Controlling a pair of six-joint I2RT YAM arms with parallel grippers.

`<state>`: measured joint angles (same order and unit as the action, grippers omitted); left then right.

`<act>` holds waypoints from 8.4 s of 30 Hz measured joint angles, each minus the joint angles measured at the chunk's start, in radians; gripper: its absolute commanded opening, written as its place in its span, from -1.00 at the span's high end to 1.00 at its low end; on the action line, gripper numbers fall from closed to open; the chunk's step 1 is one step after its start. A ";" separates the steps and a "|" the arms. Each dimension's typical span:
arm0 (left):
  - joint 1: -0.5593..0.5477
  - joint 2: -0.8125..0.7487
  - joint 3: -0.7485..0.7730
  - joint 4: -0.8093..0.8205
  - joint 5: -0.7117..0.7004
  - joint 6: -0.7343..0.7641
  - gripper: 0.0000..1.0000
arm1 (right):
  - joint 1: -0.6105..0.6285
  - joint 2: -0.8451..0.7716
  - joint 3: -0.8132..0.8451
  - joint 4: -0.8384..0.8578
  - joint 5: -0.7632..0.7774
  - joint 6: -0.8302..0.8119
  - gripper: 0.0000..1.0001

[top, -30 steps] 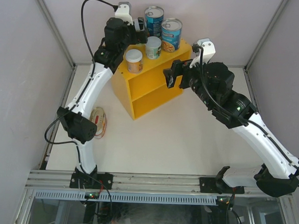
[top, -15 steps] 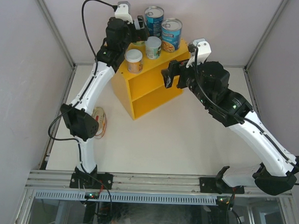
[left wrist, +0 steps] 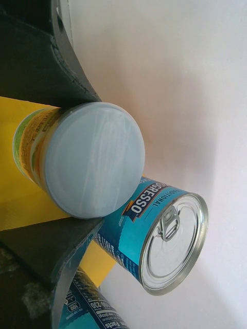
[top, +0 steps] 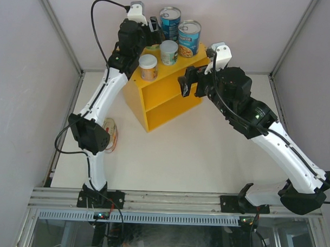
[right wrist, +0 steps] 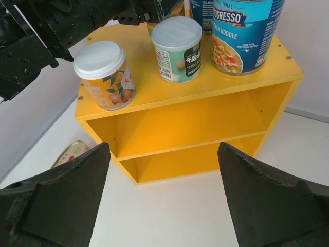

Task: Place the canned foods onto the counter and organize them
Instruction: Adjust the canned food at the counter.

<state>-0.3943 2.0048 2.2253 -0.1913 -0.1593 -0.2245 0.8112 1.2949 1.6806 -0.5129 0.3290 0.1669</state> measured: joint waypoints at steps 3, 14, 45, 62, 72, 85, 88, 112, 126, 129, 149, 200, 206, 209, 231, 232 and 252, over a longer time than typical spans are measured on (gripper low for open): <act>0.000 -0.003 -0.010 0.013 -0.006 -0.001 -0.39 | 0.000 0.003 0.000 0.000 -0.002 -0.003 -0.70; 0.000 -0.071 -0.145 0.109 -0.029 0.018 -0.36 | -0.006 0.036 0.000 0.001 -0.020 -0.007 -0.68; 0.034 -0.291 -0.426 0.166 -0.026 0.026 -0.35 | -0.151 0.317 0.146 0.053 -0.167 0.016 0.29; 0.077 -0.388 -0.539 0.187 -0.008 0.025 -0.34 | -0.202 0.504 0.341 0.038 -0.204 0.018 0.31; 0.085 -0.431 -0.587 0.195 -0.006 0.025 -0.31 | -0.207 0.597 0.451 0.019 -0.212 0.014 0.31; 0.087 -0.460 -0.608 0.182 -0.012 0.024 -0.28 | -0.208 0.613 0.445 0.019 -0.196 0.011 0.32; 0.087 -0.460 -0.608 0.180 -0.012 0.023 -0.27 | -0.208 0.584 0.395 0.038 -0.179 0.008 0.30; 0.087 -0.466 -0.618 0.187 -0.018 0.015 -0.26 | -0.243 0.675 0.528 0.047 -0.192 0.005 0.27; 0.087 -0.485 -0.647 0.207 -0.012 0.014 -0.25 | -0.241 0.793 0.664 0.045 -0.204 0.032 0.28; 0.088 -0.486 -0.647 0.208 -0.008 0.014 -0.25 | -0.241 0.811 0.687 0.046 -0.204 0.041 0.28; 0.091 -0.483 -0.646 0.209 0.016 0.015 -0.21 | -0.207 0.784 0.597 0.134 -0.146 0.055 0.28; 0.101 -0.476 -0.662 0.254 0.062 -0.004 -0.08 | -0.166 0.892 0.677 0.250 -0.098 0.005 0.27; 0.105 -0.488 -0.678 0.263 0.056 -0.035 -0.07 | -0.165 0.797 0.592 0.245 -0.066 -0.011 0.17; 0.108 -0.489 -0.679 0.265 0.054 -0.048 -0.06 | -0.161 0.741 0.577 0.233 -0.057 -0.019 0.02; 0.105 -0.492 -0.671 0.240 0.039 -0.046 -0.34 | 0.047 0.330 0.295 0.116 -0.025 -0.054 -0.75; 0.104 -0.492 -0.670 0.238 0.035 -0.045 -0.35 | 0.054 0.331 0.282 0.111 -0.026 -0.053 -0.76; 0.090 -0.457 -0.612 0.186 -0.029 -0.015 -0.37 | 0.048 0.442 0.250 0.134 -0.058 -0.036 -0.76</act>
<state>-0.3038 1.5482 1.6138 -0.0051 -0.1879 -0.2398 0.8589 1.7367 1.9308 -0.3794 0.2714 0.1307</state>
